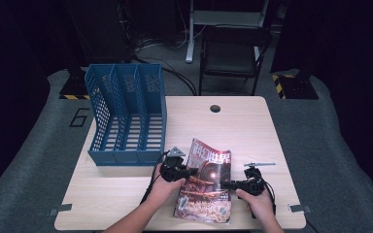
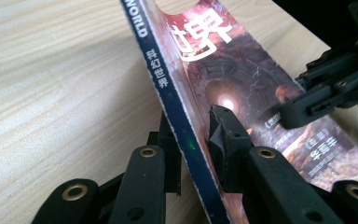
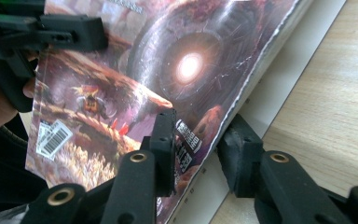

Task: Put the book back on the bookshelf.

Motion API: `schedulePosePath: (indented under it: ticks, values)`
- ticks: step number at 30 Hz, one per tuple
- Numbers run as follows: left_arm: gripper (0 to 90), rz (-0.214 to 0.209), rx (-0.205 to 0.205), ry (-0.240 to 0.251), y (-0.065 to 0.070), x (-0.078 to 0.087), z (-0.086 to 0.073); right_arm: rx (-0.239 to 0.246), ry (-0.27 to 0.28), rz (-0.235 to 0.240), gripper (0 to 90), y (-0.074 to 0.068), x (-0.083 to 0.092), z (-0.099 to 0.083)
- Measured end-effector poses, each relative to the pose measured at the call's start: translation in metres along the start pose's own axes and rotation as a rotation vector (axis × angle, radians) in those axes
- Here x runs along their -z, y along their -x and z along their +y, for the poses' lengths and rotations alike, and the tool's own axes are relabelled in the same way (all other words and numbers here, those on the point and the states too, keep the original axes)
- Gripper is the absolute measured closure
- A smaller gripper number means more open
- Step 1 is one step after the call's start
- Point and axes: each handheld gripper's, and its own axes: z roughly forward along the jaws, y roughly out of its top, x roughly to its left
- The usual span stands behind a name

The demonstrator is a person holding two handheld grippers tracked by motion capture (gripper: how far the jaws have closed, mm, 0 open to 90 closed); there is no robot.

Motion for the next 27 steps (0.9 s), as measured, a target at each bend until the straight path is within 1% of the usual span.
schedulePosePath:
  ticks: [2,3,4,5,6,9,10,11,12,13,14,15,16,17,19,20,21,25,27]
  values:
    - [76.0,0.009,-0.015,0.004,0.000,0.002,0.002,0.001,-0.008,0.000,66.0,0.000,-0.001,0.000]
    - [76.3,0.007,-0.031,-0.002,0.000,0.003,0.003,-0.004,-0.018,-0.001,65.6,-0.001,-0.002,0.000]
    - [76.6,0.009,-0.036,-0.001,0.000,0.004,0.004,0.007,-0.017,0.002,65.3,-0.001,-0.003,0.000]
    - [76.8,0.017,-0.039,0.009,0.002,0.005,0.004,0.006,-0.019,0.004,65.2,-0.001,-0.004,0.000]
    - [77.1,0.010,-0.043,0.007,0.002,0.006,0.006,0.003,-0.025,0.005,65.1,-0.001,-0.004,0.000]
    - [77.9,0.006,-0.038,0.023,0.006,0.009,0.008,-0.010,-0.032,0.019,65.3,-0.002,-0.005,-0.001]
    - [78.1,0.007,-0.043,0.037,0.008,0.010,0.009,0.011,-0.026,0.024,65.6,0.000,-0.006,0.000]
    - [78.4,0.003,-0.049,0.038,0.009,0.011,0.010,-0.006,-0.029,0.034,66.7,-0.002,-0.005,-0.001]
    - [78.4,0.003,-0.047,0.045,0.010,0.013,0.010,0.008,-0.026,0.040,67.3,-0.002,-0.005,0.000]
    - [78.5,-0.003,-0.051,0.040,0.010,0.014,0.011,0.005,-0.026,0.045,68.4,-0.002,-0.005,0.000]
    - [78.5,0.002,-0.059,0.043,0.010,0.015,0.011,0.008,-0.020,0.047,69.4,-0.002,-0.005,0.000]
    - [78.5,-0.005,-0.060,0.047,0.011,0.016,0.012,0.010,-0.014,0.049,70.6,-0.003,-0.004,0.000]
    - [78.4,0.000,-0.066,0.052,0.011,0.017,0.012,0.027,-0.001,0.051,72.7,-0.004,-0.004,0.000]
    - [78.4,-0.005,-0.064,0.052,0.011,0.018,0.013,0.028,0.001,0.058,73.8,-0.006,-0.003,0.000]
    - [78.4,-0.007,-0.068,0.055,0.012,0.022,0.014,0.057,0.015,0.056,75.2,-0.009,-0.001,0.001]
    - [78.3,-0.009,-0.068,0.058,0.012,0.023,0.014,0.077,0.021,0.051,75.4,-0.010,-0.001,0.001]
    - [78.3,-0.008,-0.070,0.060,0.012,0.025,0.014,0.084,0.023,0.042,75.7,-0.013,0.000,0.001]
    - [78.3,-0.010,-0.073,0.074,0.010,0.031,0.016,0.155,0.063,0.003,76.7,-0.023,0.002,0.002]
    - [78.4,-0.014,-0.074,0.074,0.009,0.034,0.017,0.163,0.075,-0.011,77.3,-0.027,0.003,0.001]
